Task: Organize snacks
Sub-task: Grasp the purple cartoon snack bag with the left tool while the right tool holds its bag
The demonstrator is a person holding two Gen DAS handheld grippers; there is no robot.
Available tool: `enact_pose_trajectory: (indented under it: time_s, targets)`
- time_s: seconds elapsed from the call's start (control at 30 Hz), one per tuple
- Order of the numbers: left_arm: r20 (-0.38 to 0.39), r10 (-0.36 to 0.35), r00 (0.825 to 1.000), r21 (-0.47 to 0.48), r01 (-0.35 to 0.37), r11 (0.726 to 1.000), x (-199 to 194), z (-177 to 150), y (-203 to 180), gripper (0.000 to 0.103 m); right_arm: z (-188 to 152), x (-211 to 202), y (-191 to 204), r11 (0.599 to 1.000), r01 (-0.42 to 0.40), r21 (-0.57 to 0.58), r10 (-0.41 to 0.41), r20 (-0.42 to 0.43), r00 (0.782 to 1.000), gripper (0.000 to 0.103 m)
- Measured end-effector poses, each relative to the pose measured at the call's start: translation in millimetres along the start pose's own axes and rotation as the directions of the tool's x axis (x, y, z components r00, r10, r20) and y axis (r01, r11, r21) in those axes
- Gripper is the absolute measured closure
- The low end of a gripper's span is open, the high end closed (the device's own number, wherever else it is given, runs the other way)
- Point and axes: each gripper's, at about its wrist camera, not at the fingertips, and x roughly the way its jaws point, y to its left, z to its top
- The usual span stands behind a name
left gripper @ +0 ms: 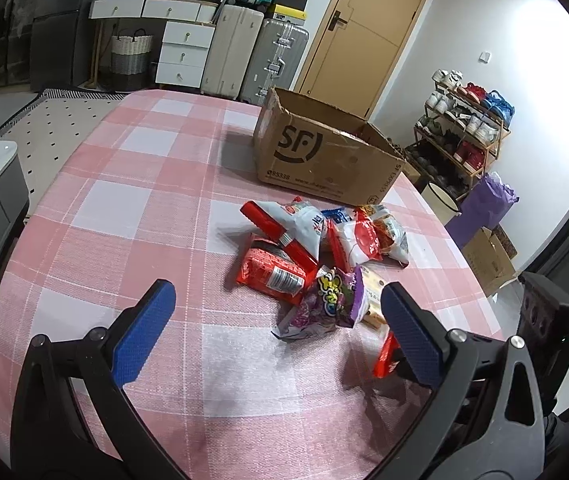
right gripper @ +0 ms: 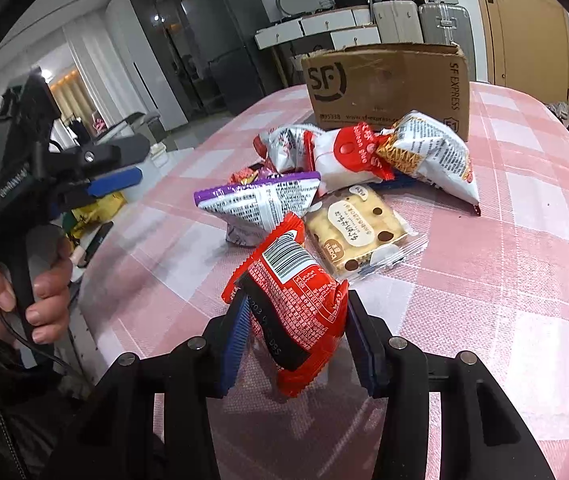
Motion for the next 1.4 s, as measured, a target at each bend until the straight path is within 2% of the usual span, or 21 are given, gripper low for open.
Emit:
enact_pose_trajectory:
  time_s: [0.47, 0.8, 1.23, 1.4]
  targets:
    - [-0.13, -0.033, 0.991, 0.053, 0.04, 0.998, 47, -9, -31, 0.001, 2, -31, -33, 0.992, -0.019, 0.125, 0.007, 0.092, 0.996, 0.056]
    - [-0.198, -0.052, 0.979, 0.066, 0.066, 0.996, 88, -6, -47, 0.001, 5, -39, -54, 0.988, -0.034, 0.153, 0.013, 0.136, 0.991, 0.056]
    - [-0.226, -0.109, 0.968, -0.006, 0.111, 0.994, 115, -3, -40, 0.001, 12, -36, -65, 0.984, -0.034, 0.176, 0.01, 0.132, 0.991, 0.056]
    - [-0.229, -0.12, 0.966, -0.007, 0.122, 0.993, 122, -3, -39, 0.003, 15, -40, -65, 0.986, -0.024, 0.163, 0.001, 0.14, 0.99, 0.056]
